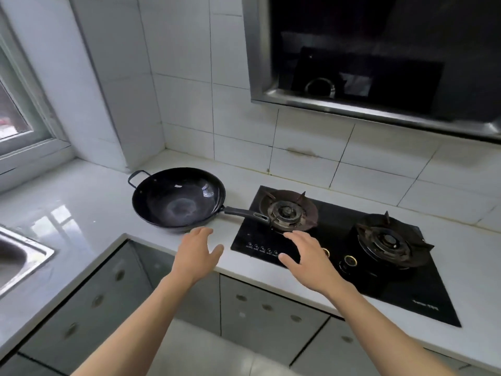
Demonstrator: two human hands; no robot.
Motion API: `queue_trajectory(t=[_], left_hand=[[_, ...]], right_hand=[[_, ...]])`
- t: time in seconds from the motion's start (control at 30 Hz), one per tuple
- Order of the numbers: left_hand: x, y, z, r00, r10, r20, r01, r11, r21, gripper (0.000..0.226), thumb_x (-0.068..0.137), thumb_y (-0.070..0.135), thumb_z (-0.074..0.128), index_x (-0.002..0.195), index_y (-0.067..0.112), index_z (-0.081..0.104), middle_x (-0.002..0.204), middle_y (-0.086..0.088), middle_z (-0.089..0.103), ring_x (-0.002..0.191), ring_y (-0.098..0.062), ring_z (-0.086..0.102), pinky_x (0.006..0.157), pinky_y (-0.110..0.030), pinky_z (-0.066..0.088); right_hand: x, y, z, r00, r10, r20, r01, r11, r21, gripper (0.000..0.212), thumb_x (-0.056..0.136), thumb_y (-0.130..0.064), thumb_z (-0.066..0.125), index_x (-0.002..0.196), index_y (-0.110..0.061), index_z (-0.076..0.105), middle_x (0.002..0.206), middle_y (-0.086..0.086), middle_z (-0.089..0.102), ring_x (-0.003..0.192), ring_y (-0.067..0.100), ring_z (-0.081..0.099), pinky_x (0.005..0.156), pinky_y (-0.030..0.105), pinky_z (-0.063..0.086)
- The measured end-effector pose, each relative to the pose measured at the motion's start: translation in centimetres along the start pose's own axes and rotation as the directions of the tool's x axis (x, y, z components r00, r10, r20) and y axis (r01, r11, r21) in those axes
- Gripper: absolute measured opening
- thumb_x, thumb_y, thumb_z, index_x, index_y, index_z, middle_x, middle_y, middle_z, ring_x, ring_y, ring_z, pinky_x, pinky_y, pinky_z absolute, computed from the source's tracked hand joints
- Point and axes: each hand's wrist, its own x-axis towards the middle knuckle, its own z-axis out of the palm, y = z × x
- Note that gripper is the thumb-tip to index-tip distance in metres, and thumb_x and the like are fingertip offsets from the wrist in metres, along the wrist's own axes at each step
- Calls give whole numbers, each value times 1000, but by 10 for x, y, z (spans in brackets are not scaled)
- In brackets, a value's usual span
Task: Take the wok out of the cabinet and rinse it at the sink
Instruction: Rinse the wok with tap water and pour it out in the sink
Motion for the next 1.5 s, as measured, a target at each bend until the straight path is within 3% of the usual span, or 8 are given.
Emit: queue_trajectory(t=[0.4, 0.57, 0.7, 0.8, 0.97, 1.1, 1.3, 1.5], left_hand=[[68, -80, -48, 997, -60, -47, 62, 997, 43, 49, 89, 33, 62, 132, 11, 54, 140, -5, 51, 123, -25, 48, 103, -39, 41], [114, -96, -66, 986, -124, -112, 137, 983, 118, 33, 86, 33, 64, 113, 14, 62, 125, -3, 60, 112, -21, 53, 89, -33, 45], [147, -108, -87, 974, -180, -140, 204, 963, 179, 45, 86, 37, 63, 126, 16, 58, 135, -2, 55, 124, -21, 48, 98, -35, 42], [169, -117, -99, 971, -185, -153, 215, 954, 208, 40, 86, 35, 61, 122, 16, 60, 127, -2, 59, 117, -22, 50, 93, -34, 45], [201, -145, -114, 975, -211, -68, 222, 932, 286, 42, 88, 34, 55, 127, 18, 56, 131, -1, 56, 120, -23, 46, 99, -40, 44], [231, -177, -125, 982, -186, -12, 180, 927, 330, 41, 91, 30, 53, 130, 18, 54, 136, -2, 54, 126, -25, 42, 103, -41, 40], [287, -227, -149, 991, -56, 120, 3, 917, 399, 36, 88, 17, 55, 123, 18, 60, 130, -2, 58, 124, -28, 46, 97, -42, 45], [341, -283, -151, 946, 54, 318, -212, 846, 488, 65, 81, 20, 56, 143, 29, 38, 155, -8, 30, 142, -31, 21, 107, -46, 35]], right_hand=[[114, -50, 38, 990, -131, 43, 132, 991, -33, 58, 94, -42, 53, 146, -23, 35, 153, -2, 32, 143, 16, 24, 119, 36, 23], [188, -56, 54, 980, -194, 48, 191, 980, 50, 57, 94, -40, 56, 144, -20, 38, 148, -1, 36, 139, 17, 29, 116, 34, 27], [237, -61, 61, 971, -233, 44, 228, 969, 100, 56, 91, -38, 60, 141, -20, 42, 143, -1, 42, 135, 18, 35, 114, 33, 29], [265, -61, 68, 973, -220, 75, 211, 971, 109, 57, 90, -36, 62, 141, -19, 42, 143, 1, 42, 135, 20, 36, 113, 36, 31], [297, -58, 90, 969, -195, 152, 182, 979, 94, 61, 88, -30, 63, 143, -22, 39, 145, -1, 40, 136, 18, 35, 115, 36, 31], [322, -57, 110, 959, -128, 254, 133, 991, -6, 68, 85, -22, 63, 146, -24, 33, 147, 1, 35, 136, 22, 33, 114, 39, 31], [345, -73, 136, 942, 15, 334, 33, 990, -136, 70, 85, -29, 66, 147, -35, 33, 150, 5, 30, 139, 24, 30, 114, 40, 32], [349, -83, 155, 898, 170, 406, -30, 944, -330, 81, 78, -9, 58, 148, -38, 28, 149, 3, 28, 131, 25, 39, 103, 37, 41]])
